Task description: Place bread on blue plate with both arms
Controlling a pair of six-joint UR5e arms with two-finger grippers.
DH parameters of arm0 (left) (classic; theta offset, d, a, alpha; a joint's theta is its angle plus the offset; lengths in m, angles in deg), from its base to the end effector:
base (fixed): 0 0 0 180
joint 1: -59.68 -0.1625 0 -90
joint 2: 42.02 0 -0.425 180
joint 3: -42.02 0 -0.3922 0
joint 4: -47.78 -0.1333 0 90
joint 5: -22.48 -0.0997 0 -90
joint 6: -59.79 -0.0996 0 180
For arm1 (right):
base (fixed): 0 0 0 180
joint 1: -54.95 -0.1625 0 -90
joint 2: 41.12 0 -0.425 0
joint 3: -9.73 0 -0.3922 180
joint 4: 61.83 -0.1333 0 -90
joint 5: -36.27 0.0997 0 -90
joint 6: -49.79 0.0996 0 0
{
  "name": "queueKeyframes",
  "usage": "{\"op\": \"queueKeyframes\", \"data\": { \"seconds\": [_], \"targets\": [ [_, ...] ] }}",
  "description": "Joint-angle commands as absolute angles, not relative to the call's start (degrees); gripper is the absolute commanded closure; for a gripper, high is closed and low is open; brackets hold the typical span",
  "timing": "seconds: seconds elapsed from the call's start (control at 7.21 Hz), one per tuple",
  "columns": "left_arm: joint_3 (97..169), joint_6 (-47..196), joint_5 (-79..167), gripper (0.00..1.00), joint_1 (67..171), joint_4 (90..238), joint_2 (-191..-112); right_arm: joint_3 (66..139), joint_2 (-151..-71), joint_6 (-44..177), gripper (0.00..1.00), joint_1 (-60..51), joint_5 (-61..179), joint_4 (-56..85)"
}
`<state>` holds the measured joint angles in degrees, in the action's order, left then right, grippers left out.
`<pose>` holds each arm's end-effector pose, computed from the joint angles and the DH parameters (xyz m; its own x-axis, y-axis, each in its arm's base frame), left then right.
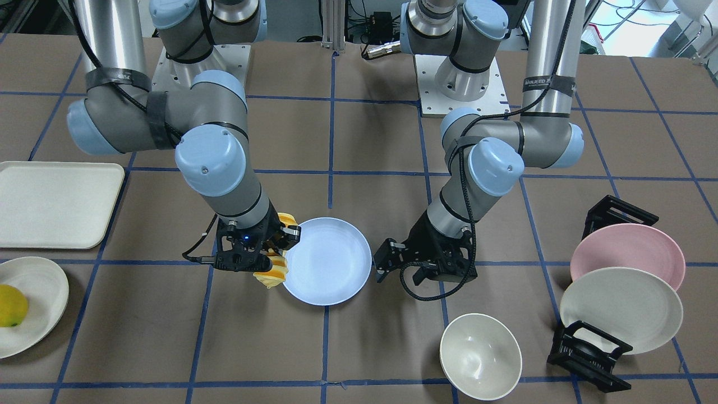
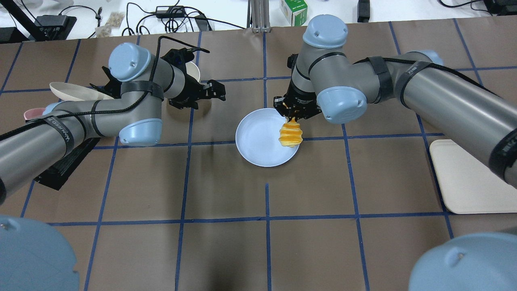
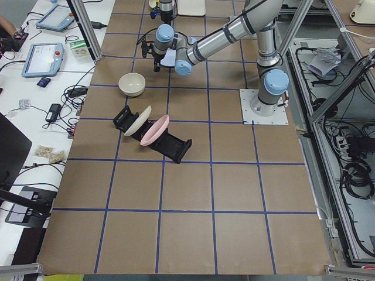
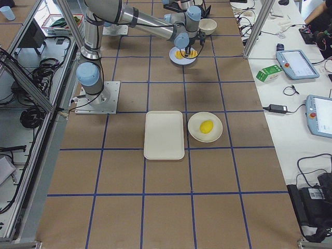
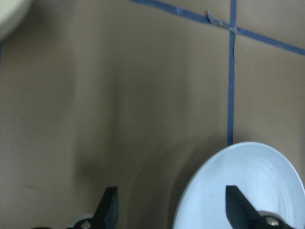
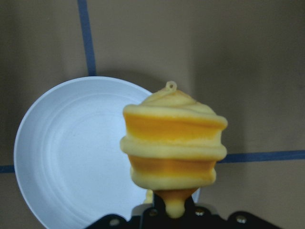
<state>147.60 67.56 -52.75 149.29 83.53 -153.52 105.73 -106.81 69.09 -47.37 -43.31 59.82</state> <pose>-0.1547 -0.5934 0.2589 -0.9577 -0.0611 0.2813 -0.1372 0.9559 -0.2596 0.2792 -0.5691 0.2563 -0.9765 0.1209 -0.1784 0.1160 0.9925 0.0377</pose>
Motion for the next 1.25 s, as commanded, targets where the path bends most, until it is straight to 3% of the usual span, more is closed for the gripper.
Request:
{"op": "queueKeyframes", "data": {
  "seconds": [0.0, 0.14, 0.42, 0.69, 1.11],
  "targets": [
    [144.34, 66.2, -65.47, 0.0, 148.02, 94.99, -148.92, 106.05, -104.67, 75.7, 0.83, -49.11, -40.02, 62.36],
    [142.24, 66.2, -66.89, 0.0, 147.93, 101.94, -146.54, 106.92, -104.23, 76.07, 0.63, -50.86, -40.72, 62.36],
    [135.05, 66.2, -68.05, 0.0, 145.83, 118.8, -141.97, 107.46, -104.31, 77.99, 0.0, -50.96, -40.81, 64.37],
    [131.51, 66.2, -67.79, 0.0, 145.38, 130.44, -136.96, 105.2, -105.0, 77.67, 0.0, -49.92, -41.77, 63.77],
    [134.21, 66.12, -67.7, 0.0, 145.99, 134.09, -133.35, 86.7, -107.99, 69.41, 0.0, -46.66, -52.81, 38.46]
  ]
}}
